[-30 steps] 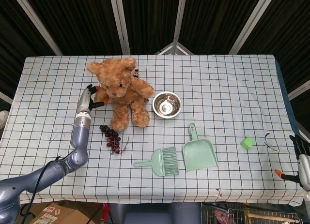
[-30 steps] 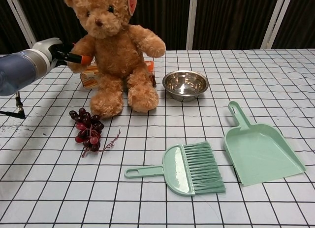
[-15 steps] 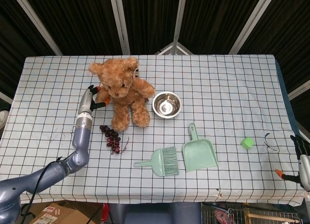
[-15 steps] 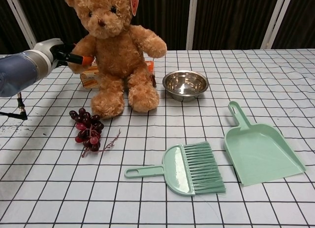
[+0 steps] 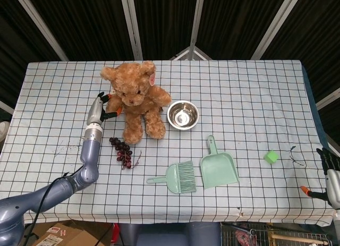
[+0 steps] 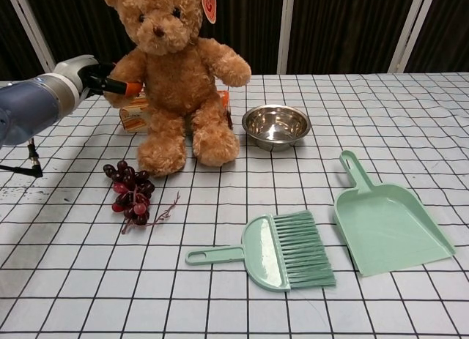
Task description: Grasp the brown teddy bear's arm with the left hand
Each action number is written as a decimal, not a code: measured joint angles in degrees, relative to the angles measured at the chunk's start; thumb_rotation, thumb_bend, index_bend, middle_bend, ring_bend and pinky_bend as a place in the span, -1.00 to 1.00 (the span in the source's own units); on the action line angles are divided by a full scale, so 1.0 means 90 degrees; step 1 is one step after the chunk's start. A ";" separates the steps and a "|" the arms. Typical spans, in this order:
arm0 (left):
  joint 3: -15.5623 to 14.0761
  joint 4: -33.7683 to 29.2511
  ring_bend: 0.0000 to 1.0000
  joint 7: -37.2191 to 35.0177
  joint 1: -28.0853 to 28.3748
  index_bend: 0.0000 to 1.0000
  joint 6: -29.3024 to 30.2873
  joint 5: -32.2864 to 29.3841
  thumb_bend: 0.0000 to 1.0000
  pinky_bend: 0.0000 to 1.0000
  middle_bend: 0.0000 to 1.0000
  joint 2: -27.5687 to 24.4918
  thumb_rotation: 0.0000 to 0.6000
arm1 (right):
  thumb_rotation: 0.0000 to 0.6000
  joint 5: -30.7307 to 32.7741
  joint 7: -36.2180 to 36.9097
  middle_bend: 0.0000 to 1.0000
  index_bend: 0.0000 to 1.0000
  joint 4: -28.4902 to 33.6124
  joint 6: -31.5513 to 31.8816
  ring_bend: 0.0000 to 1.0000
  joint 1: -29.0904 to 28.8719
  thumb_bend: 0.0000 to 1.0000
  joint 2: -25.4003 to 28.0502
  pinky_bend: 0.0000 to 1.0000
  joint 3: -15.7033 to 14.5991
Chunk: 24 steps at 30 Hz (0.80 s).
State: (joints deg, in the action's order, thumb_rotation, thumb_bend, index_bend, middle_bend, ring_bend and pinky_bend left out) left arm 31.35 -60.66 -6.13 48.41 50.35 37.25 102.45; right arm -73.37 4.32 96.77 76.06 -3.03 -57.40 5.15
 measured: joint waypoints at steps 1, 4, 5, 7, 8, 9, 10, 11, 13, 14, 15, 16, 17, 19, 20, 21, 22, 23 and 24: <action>0.0002 -0.0004 -1.00 0.0006 -0.0009 -0.12 -0.0002 -0.0016 -0.10 -1.00 -0.25 -0.0006 1.00 | 1.00 0.0003 -0.0003 -1.00 -1.00 0.0000 0.0003 -1.00 0.0001 -0.75 -0.0001 -1.00 0.0000; 0.0008 -0.0035 -1.00 -0.0024 -0.0042 -0.28 -0.0035 -0.0015 -0.16 -1.00 -0.42 -0.0033 1.00 | 1.00 0.0009 -0.0001 -1.00 -1.00 0.0007 -0.0007 -1.00 0.0003 -0.75 0.0005 -1.00 -0.0004; 0.0008 -0.0069 -1.00 -0.0044 -0.0058 -0.32 -0.0069 -0.0007 -0.17 -1.00 -0.46 -0.0056 1.00 | 1.00 0.0009 -0.0002 -1.00 -1.00 0.0009 -0.0009 -1.00 0.0001 -0.75 0.0005 -1.00 -0.0004; 0.0016 -0.0142 -1.00 -0.0096 -0.0084 -0.41 -0.0092 0.0025 -0.20 -1.00 -0.60 -0.0095 1.00 | 1.00 -0.0011 -0.0007 -1.00 -1.00 0.0011 -0.0021 -1.00 -0.0007 -0.75 0.0001 -1.00 -0.0012; 0.0015 -0.0181 -1.00 -0.0128 -0.0100 -0.45 -0.0093 0.0077 -0.22 -1.00 -0.67 -0.0119 1.00 | 1.00 -0.0016 -0.0001 -1.00 -1.00 0.0013 -0.0026 -1.00 -0.0010 -0.75 0.0001 -1.00 -0.0014; 0.0011 -0.0218 -1.00 -0.0154 -0.0112 -0.49 -0.0096 0.0130 -0.25 -1.00 -0.74 -0.0140 1.00 | 1.00 -0.0028 0.0008 -1.00 -1.00 0.0024 -0.0028 -1.00 -0.0016 -0.75 0.0005 -1.00 -0.0013; 0.0004 -0.0267 -1.00 -0.0185 -0.0129 -0.52 -0.0097 0.0192 -0.27 -1.00 -0.80 -0.0167 1.00 | 1.00 -0.0033 0.0002 -1.00 -1.00 0.0030 -0.0030 -1.00 -0.0018 -0.75 0.0009 -1.00 -0.0013; -0.0010 -0.0346 -1.00 -0.0227 -0.0157 -0.55 -0.0096 0.0286 -0.29 -1.00 -0.84 -0.0209 1.00 | 1.00 -0.0026 -0.0007 -1.00 -1.00 0.0030 -0.0031 -1.00 -0.0019 -0.75 0.0011 -1.00 -0.0013; -0.0049 -0.0481 -1.00 -0.0271 -0.0211 -0.60 -0.0093 0.0421 -0.35 -1.00 -0.90 -0.0291 1.00 | 1.00 -0.0003 0.0011 -1.00 -1.00 0.0023 -0.0033 -1.00 -0.0015 -0.75 0.0014 -1.00 -0.0009; -0.0082 -0.0573 -1.00 -0.0272 -0.0251 -0.61 -0.0079 0.0477 -0.36 -1.00 -0.92 -0.0355 1.00 | 1.00 0.0012 0.0016 -1.00 -1.00 0.0017 -0.0038 -1.00 -0.0014 -0.75 0.0014 -1.00 -0.0007; -0.0104 -0.0634 -1.00 -0.0254 -0.0280 -0.63 -0.0048 0.0497 -0.37 -1.00 -0.93 -0.0396 1.00 | 1.00 0.0024 0.0019 -1.00 -1.00 0.0011 -0.0043 -1.00 -0.0014 -0.75 0.0013 -1.00 -0.0004; -0.0123 -0.0693 -1.00 -0.0224 -0.0307 -0.64 -0.0001 0.0508 -0.37 -1.00 -0.94 -0.0433 1.00 | 1.00 0.0027 0.0025 -1.00 -1.00 0.0012 -0.0046 -1.00 -0.0015 -0.75 0.0013 -1.00 -0.0003; -0.0142 -0.0792 -1.00 -0.0181 -0.0349 -0.64 0.0069 0.0517 -0.37 -1.00 -0.94 -0.0486 1.00 | 1.00 0.0029 0.0031 -1.00 -1.00 0.0013 -0.0047 -1.00 -0.0014 -0.75 0.0014 -1.00 -0.0002; -0.0174 -0.1001 -1.00 -0.0114 -0.0429 -0.65 0.0176 0.0525 -0.38 -1.00 -0.94 -0.0591 1.00 | 1.00 0.0015 0.0038 -1.00 -1.00 0.0018 -0.0038 -1.00 -0.0008 -0.75 0.0022 -1.00 -0.0007; -0.0198 -0.1179 -1.00 -0.0064 -0.0497 -0.65 0.0254 0.0532 -0.39 -1.00 -0.94 -0.0681 1.00 | 1.00 0.0010 0.0042 -1.00 -1.00 0.0020 -0.0035 -1.00 -0.0007 -0.75 0.0024 -1.00 -0.0008; -0.0222 -0.1330 -1.00 -0.0022 -0.0560 -0.65 0.0329 0.0542 -0.39 -1.00 -0.94 -0.0759 1.00 | 1.00 -0.0002 0.0048 -1.00 -1.00 0.0025 -0.0031 -1.00 -0.0006 -0.75 0.0026 -1.00 -0.0010; -0.0253 -0.1498 -1.00 0.0028 -0.0638 -0.64 0.0429 0.0561 -0.39 -1.00 -0.93 -0.0850 1.00 | 1.00 -0.0015 0.0053 -1.00 -1.00 0.0027 -0.0027 -1.00 -0.0005 -0.75 0.0028 -1.00 -0.0013; -0.0309 -0.1754 -1.00 0.0106 -0.0764 -0.63 0.0601 0.0605 -0.39 -1.00 -0.93 -0.0989 1.00 | 1.00 -0.0028 0.0059 -1.00 -1.00 0.0028 -0.0023 -1.00 -0.0004 -0.75 0.0029 -1.00 -0.0015; -0.0365 -0.1970 -1.00 0.0176 -0.0878 -0.62 0.0763 0.0654 -0.39 -1.00 -0.93 -0.1110 1.00 | 1.00 -0.0046 0.0064 -1.00 -1.00 0.0033 -0.0012 -1.00 -0.0002 -0.75 0.0032 -1.00 -0.0018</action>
State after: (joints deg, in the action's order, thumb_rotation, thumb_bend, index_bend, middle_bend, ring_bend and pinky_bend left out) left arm 28.06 -78.39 -4.55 40.51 57.22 43.14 92.46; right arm -73.78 4.90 97.07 75.94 -3.04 -57.11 4.99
